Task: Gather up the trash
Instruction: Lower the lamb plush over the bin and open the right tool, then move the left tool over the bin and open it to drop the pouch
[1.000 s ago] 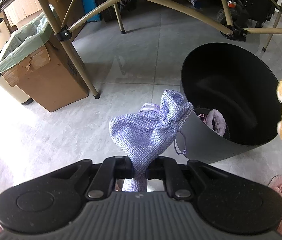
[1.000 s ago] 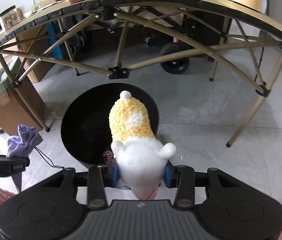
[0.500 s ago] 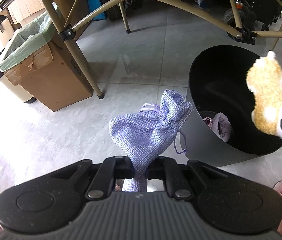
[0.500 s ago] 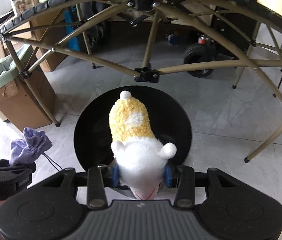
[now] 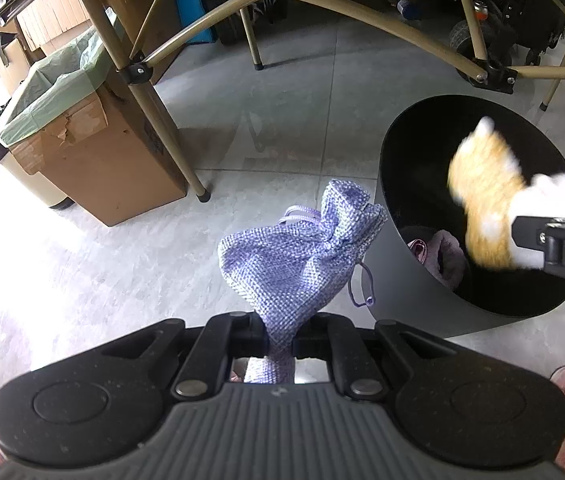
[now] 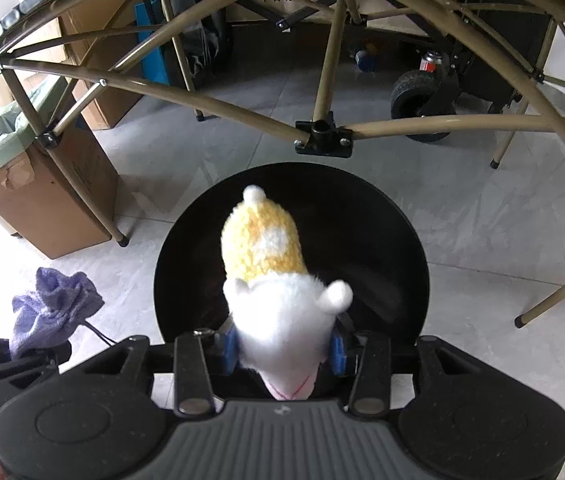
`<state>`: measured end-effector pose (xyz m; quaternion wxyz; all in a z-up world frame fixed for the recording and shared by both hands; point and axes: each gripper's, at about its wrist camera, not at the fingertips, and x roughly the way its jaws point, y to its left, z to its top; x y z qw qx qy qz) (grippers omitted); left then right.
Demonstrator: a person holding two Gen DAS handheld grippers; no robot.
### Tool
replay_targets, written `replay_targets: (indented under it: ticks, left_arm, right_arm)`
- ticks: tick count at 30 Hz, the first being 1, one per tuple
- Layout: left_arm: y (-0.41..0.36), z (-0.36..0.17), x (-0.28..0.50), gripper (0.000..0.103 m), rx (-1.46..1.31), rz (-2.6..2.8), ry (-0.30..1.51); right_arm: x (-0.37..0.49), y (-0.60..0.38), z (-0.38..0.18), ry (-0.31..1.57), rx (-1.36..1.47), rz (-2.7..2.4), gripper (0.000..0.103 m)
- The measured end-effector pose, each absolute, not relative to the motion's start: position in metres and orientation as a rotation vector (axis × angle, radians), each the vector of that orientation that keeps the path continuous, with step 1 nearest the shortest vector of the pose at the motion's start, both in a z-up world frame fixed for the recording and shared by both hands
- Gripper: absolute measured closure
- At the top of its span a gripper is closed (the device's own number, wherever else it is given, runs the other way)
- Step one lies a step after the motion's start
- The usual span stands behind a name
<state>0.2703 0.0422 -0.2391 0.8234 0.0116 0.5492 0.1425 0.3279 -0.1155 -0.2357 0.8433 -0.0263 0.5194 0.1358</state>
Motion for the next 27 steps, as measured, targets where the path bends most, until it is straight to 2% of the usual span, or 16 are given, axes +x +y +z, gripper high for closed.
replay_targets:
  ticks: [2, 3, 4, 6, 10, 27]
  left_arm:
    - [0.042, -0.239, 0.27, 0.093, 0.02, 0.301, 1.168]
    - [0.043, -0.239, 0.27, 0.093, 0.019, 0.299, 1.168]
    - [0.043, -0.238, 0.27, 0.093, 0.018, 0.299, 1.166]
    - [0.044, -0.237, 0.269, 0.093, 0.012, 0.297, 1.164]
    - [0.048, -0.237, 0.27, 0.093, 0.006, 0.294, 1.161]
    - [0.042, -0.209, 0.264, 0.093, -0.006, 0.268, 1.096]
  right_arm:
    - [0.33, -0.115, -0.236, 1.093, -0.057, 0.29, 0.054]
    - [0.331, -0.116, -0.236, 1.095, -0.054, 0.285, 0.039]
    - [0.332, -0.116, -0.237, 1.097, -0.052, 0.282, 0.019]
    - [0.333, -0.118, -0.237, 1.1, -0.057, 0.273, 0.005]
    - [0.332, -0.118, -0.238, 1.105, -0.077, 0.268, 0.0]
    - [0.329, -0.142, -0.216, 1.059, -0.064, 0.264, 0.0]
